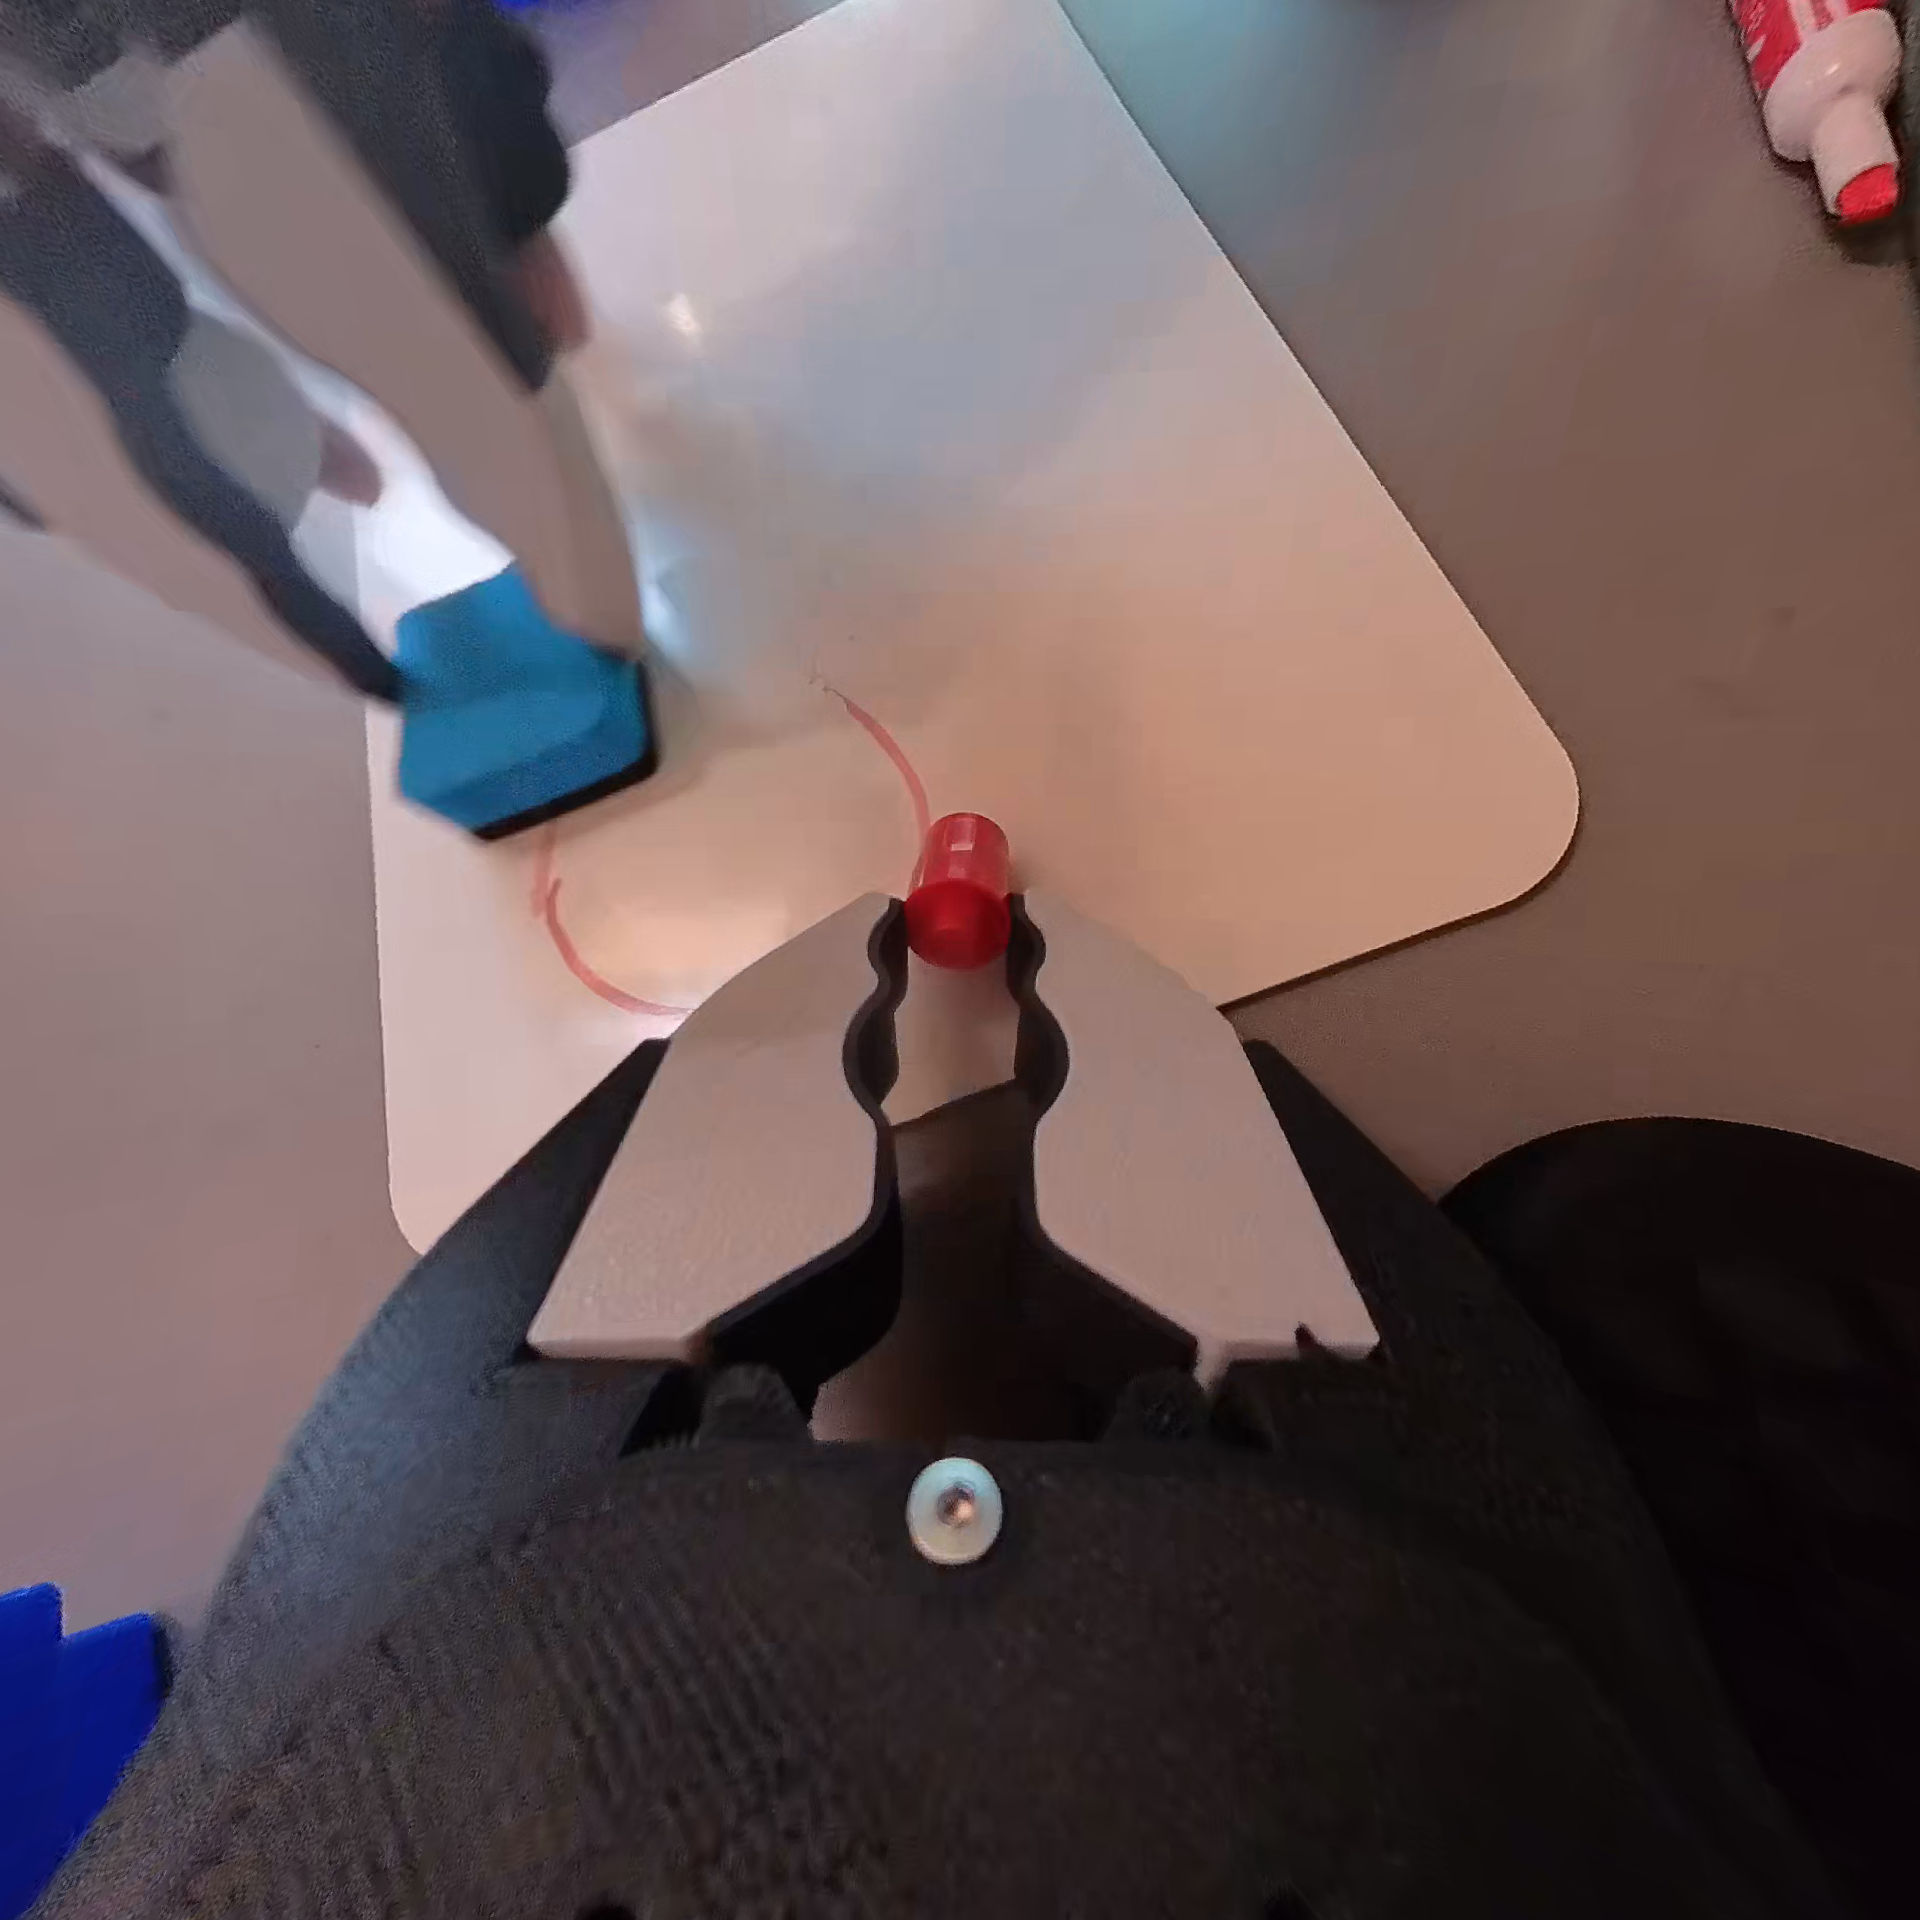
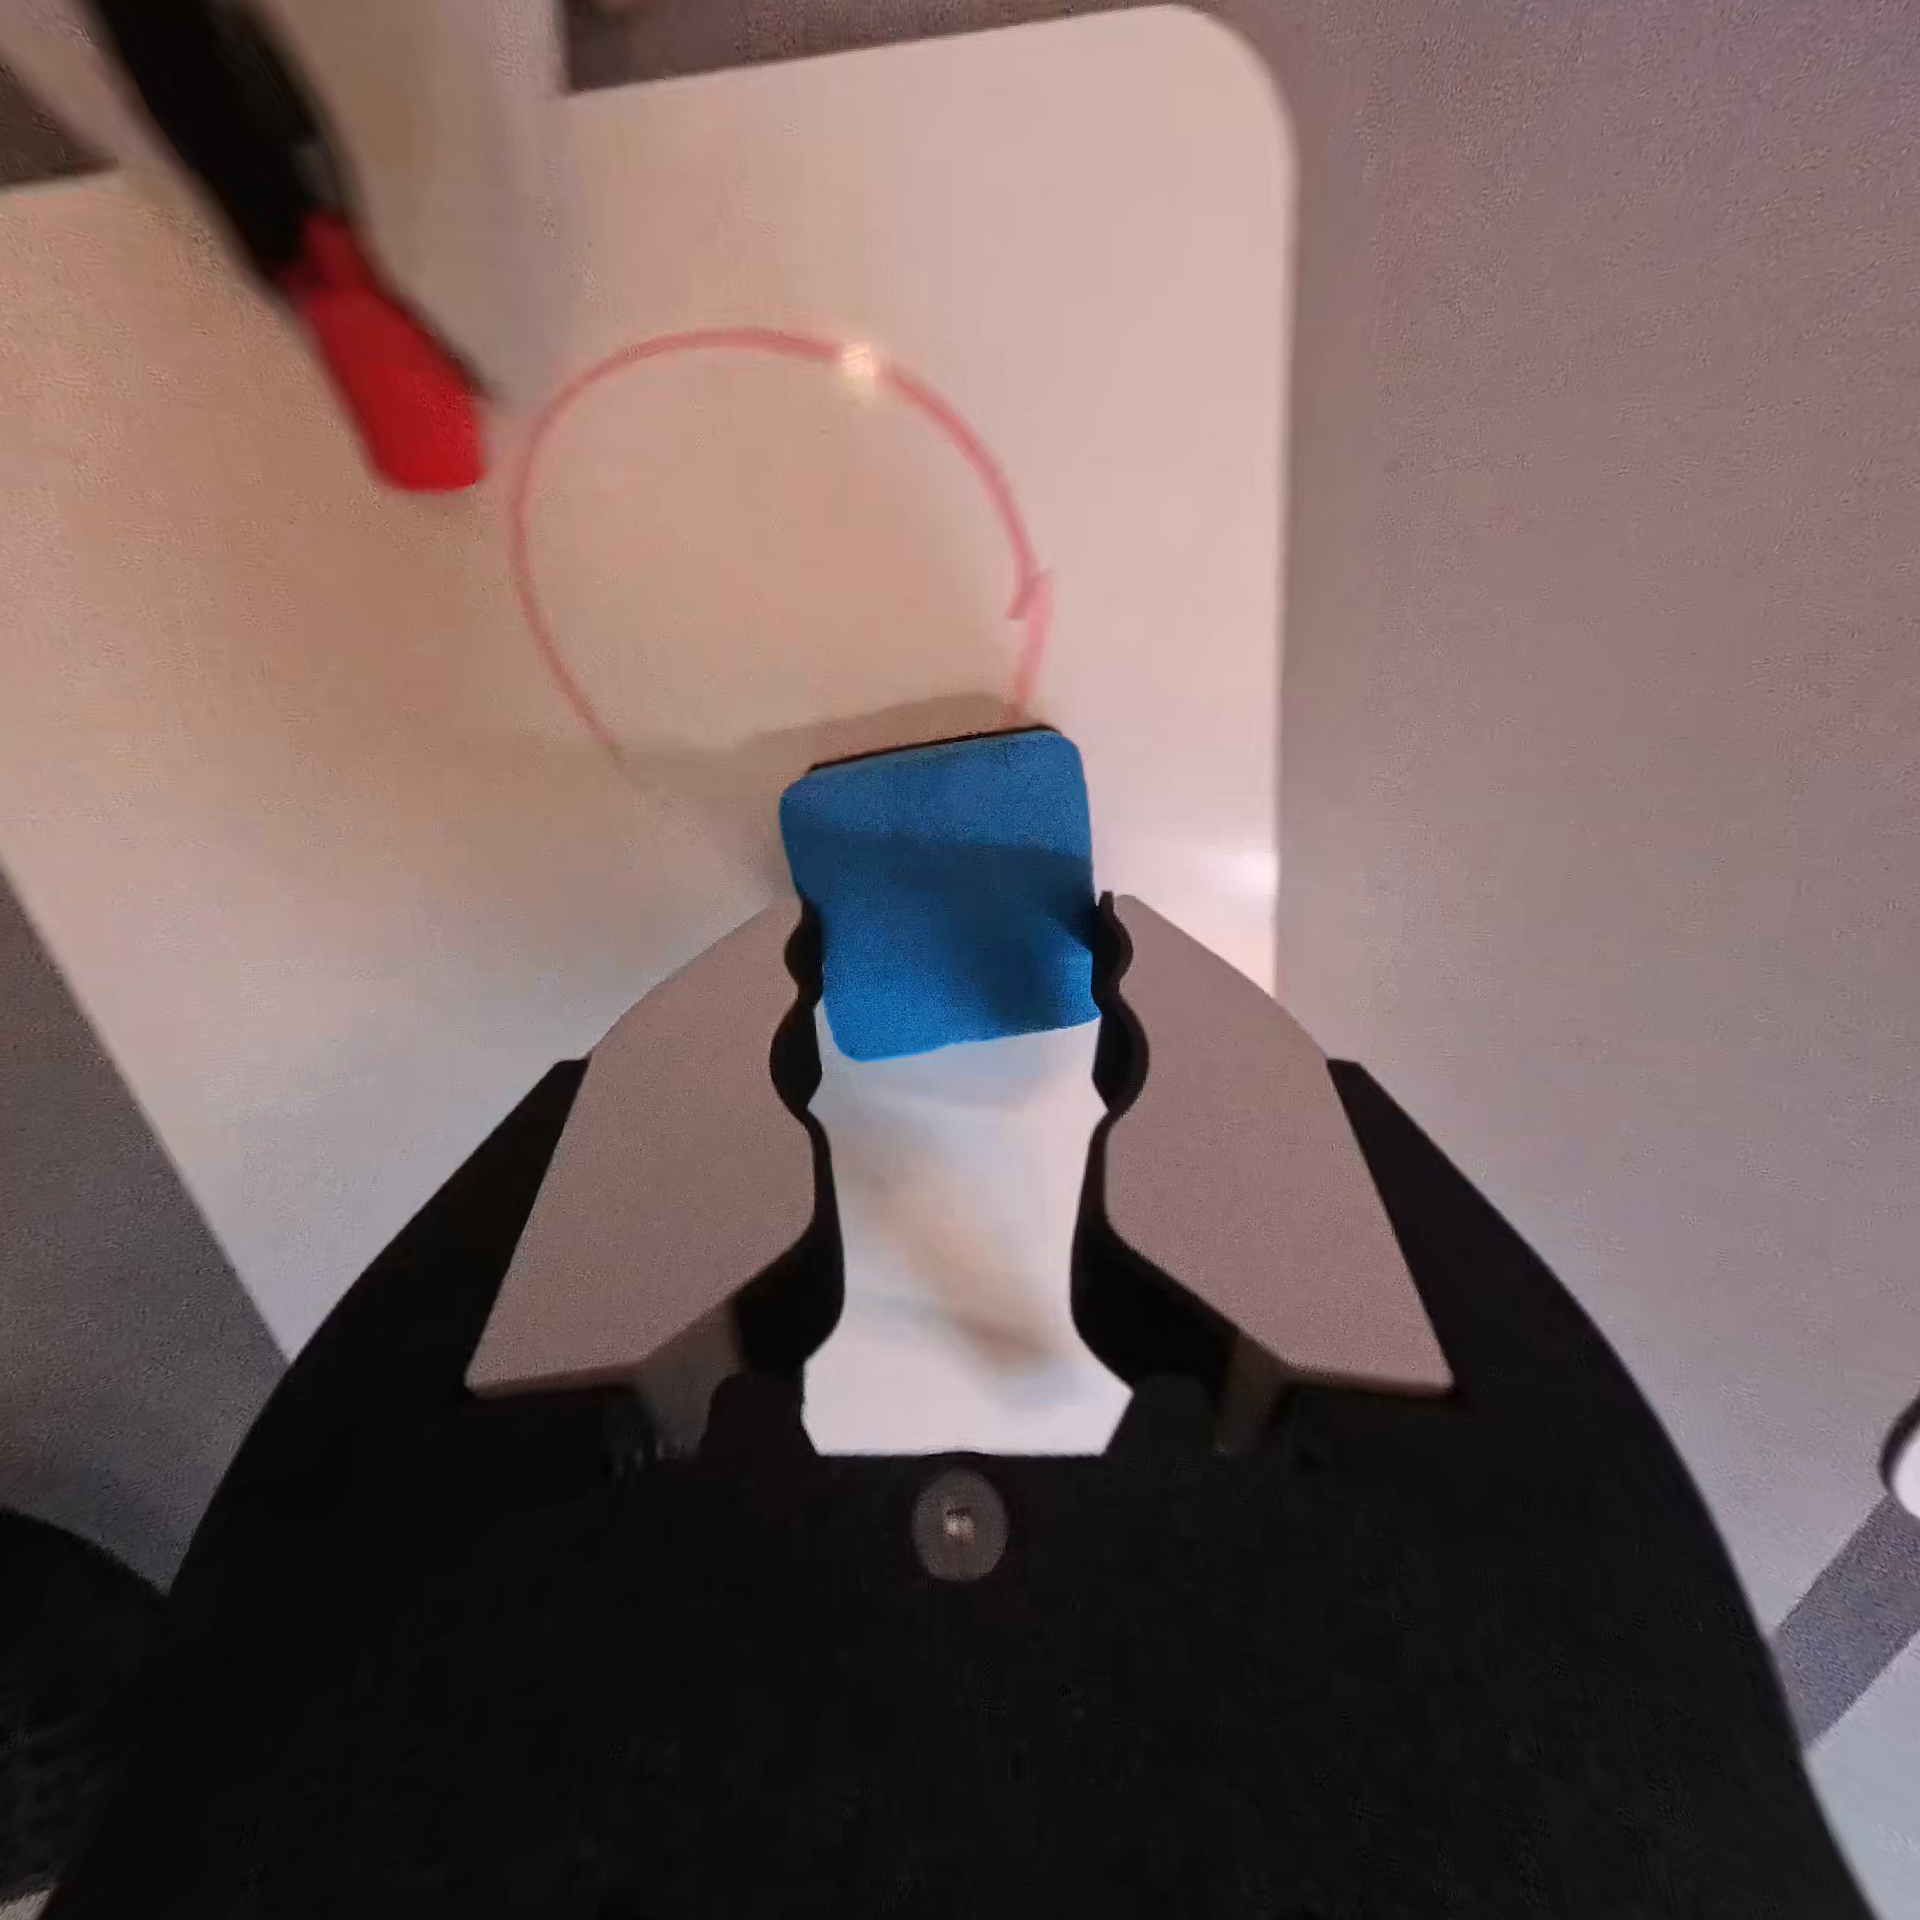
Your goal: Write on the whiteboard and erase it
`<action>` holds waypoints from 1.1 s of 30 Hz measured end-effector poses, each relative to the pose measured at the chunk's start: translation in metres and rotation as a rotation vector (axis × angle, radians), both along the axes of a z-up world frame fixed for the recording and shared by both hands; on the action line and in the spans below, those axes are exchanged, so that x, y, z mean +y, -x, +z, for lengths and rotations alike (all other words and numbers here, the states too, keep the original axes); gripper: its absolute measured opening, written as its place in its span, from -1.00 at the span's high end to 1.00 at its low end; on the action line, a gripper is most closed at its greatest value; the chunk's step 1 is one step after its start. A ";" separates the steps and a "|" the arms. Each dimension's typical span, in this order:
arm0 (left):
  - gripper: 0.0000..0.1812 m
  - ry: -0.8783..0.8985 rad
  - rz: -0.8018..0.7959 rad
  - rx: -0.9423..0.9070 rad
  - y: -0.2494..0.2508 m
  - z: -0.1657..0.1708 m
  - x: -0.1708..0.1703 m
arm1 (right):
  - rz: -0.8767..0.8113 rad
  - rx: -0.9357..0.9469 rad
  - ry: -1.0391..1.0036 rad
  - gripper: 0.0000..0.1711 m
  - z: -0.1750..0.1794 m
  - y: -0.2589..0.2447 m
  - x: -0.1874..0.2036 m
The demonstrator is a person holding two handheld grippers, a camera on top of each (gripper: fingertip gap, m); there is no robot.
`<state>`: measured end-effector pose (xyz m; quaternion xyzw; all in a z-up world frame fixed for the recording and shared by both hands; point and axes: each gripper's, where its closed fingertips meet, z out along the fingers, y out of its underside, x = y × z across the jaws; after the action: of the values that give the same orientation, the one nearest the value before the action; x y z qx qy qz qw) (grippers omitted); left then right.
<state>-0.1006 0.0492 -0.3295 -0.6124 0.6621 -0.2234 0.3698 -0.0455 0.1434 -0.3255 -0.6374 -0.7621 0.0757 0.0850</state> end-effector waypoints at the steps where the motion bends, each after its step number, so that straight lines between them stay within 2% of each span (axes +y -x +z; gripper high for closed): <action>1: 0.79 -0.002 0.000 0.000 0.000 0.000 0.000 | -0.045 0.010 0.003 0.41 0.000 0.009 0.008; 2: 0.79 -0.009 0.001 0.001 0.000 0.000 0.000 | -0.037 0.020 -0.005 0.41 0.000 0.019 0.006; 4: 0.79 -0.030 0.002 0.004 0.001 0.000 0.000 | 0.083 0.027 0.000 0.41 0.000 0.027 -0.024; 6: 0.79 -0.036 0.006 0.005 0.004 0.000 0.000 | 0.151 -0.043 0.002 0.41 0.000 0.010 -0.039; 9: 0.79 -0.018 0.018 0.006 0.010 0.000 0.001 | 0.018 -0.100 -0.003 0.41 0.000 -0.006 -0.004; 12: 0.79 -0.014 0.020 0.007 0.011 0.000 0.001 | -0.043 -0.059 -0.029 0.41 0.000 0.019 0.017; 15: 0.79 -0.025 0.020 0.007 0.011 0.000 0.001 | 0.077 -0.018 -0.001 0.41 0.000 0.045 -0.025; 17: 0.79 -0.032 0.021 0.008 0.012 0.000 0.001 | 0.157 -0.077 0.023 0.41 0.000 0.028 -0.045; 19: 0.79 -0.022 0.022 0.008 0.012 0.000 0.001 | 0.117 -0.129 0.029 0.41 0.000 0.011 -0.030; 22: 0.79 -0.020 0.024 0.006 0.012 0.000 0.001 | -0.029 -0.069 0.013 0.41 -0.001 0.035 0.007; 24: 0.79 -0.024 0.027 0.006 0.013 0.000 0.002 | 0.063 -0.052 -0.002 0.41 -0.001 0.054 -0.013; 26: 0.79 -0.027 0.028 0.006 0.013 0.000 0.002 | 0.196 -0.101 0.005 0.41 -0.001 0.045 -0.046; 27: 0.79 -0.027 0.029 0.006 0.013 0.000 0.002 | 0.221 -0.133 0.013 0.41 -0.001 0.033 -0.050; 29: 0.79 -0.023 0.031 0.006 0.013 0.000 0.002 | 0.124 -0.201 0.010 0.41 -0.001 0.016 -0.025; 31: 0.79 -0.025 0.030 0.007 0.013 0.000 0.002 | 0.018 -0.194 -0.005 0.41 -0.001 0.024 0.006; 33: 0.79 -0.028 0.028 0.007 0.013 0.000 0.002 | 0.046 -0.122 -0.011 0.41 -0.001 0.051 -0.005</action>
<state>-0.1134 0.0511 -0.3294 -0.6171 0.6578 -0.2070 0.3790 -0.0960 0.1386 -0.3265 -0.6227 -0.7806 0.0345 0.0404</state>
